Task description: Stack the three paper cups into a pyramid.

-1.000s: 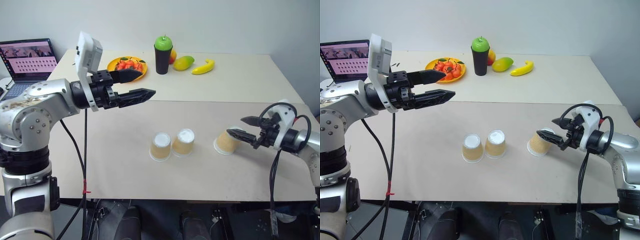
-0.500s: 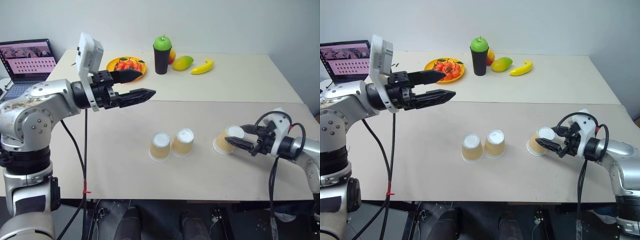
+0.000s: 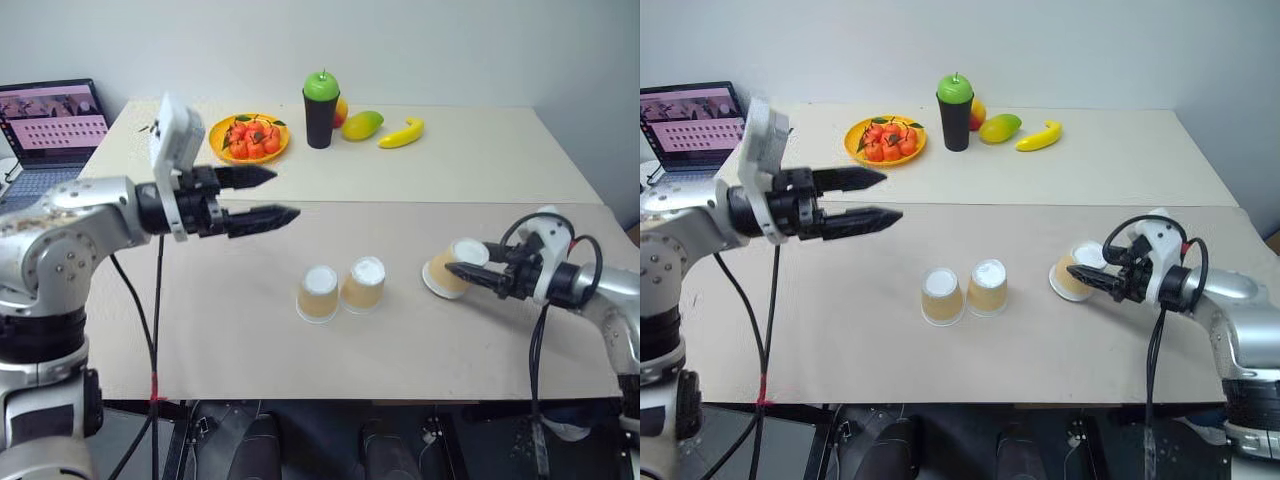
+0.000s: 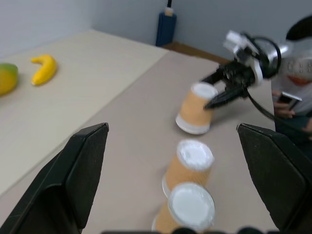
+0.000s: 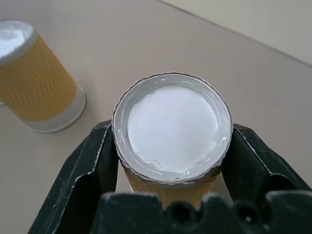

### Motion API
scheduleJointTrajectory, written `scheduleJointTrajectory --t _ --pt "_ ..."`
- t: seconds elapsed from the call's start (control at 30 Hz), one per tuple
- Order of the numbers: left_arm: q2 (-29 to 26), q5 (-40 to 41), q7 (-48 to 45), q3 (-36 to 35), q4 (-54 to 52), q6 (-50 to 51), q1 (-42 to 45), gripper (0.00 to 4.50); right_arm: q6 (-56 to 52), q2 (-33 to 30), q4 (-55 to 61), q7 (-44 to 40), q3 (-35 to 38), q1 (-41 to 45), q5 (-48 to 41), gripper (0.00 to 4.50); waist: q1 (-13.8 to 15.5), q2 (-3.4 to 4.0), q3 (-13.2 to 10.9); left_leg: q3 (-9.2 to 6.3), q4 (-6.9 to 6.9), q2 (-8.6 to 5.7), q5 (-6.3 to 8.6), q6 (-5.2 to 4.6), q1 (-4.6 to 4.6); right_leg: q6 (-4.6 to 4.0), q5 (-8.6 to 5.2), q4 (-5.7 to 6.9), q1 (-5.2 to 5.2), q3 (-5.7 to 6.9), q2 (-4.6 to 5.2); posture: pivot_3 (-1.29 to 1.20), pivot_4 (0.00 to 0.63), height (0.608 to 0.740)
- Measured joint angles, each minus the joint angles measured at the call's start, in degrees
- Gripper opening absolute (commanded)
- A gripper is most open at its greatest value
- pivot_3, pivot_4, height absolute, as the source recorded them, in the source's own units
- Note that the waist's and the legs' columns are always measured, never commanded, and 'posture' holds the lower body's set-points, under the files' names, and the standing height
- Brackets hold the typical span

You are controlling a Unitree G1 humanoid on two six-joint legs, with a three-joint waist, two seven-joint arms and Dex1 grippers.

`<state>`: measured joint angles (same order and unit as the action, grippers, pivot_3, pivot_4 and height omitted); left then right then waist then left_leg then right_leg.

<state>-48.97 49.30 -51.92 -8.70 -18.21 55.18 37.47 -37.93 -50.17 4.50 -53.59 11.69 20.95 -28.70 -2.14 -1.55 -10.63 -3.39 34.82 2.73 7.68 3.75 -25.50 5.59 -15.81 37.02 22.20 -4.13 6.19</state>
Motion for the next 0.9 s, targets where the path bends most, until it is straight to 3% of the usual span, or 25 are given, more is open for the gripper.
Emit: scheduleJointTrajectory --t 0.43,0.9 --pt "-2.79 -6.55 -6.2 3.26 -4.68 -8.98 -11.03 4.5 -15.41 -3.18 7.47 -3.68 -4.86 19.35 -10.36 3.07 -0.08 0.0 -0.01 0.0 -0.05 0.02 0.01 -0.01 -0.02 -0.05 -0.02 -0.01 0.05 0.02 0.0 0.0 0.15 0.735" --pt "1.3 -9.83 -4.07 6.02 -5.24 -12.9 -13.06 4.5 -25.03 4.37 13.72 0.16 -13.88 27.99 -15.37 3.07 0.0 -0.01 -0.01 -0.01 -0.03 0.02 0.01 -0.01 -0.04 -0.06 -0.02 0.02 0.08 0.03 0.0 0.0 0.15 0.735"
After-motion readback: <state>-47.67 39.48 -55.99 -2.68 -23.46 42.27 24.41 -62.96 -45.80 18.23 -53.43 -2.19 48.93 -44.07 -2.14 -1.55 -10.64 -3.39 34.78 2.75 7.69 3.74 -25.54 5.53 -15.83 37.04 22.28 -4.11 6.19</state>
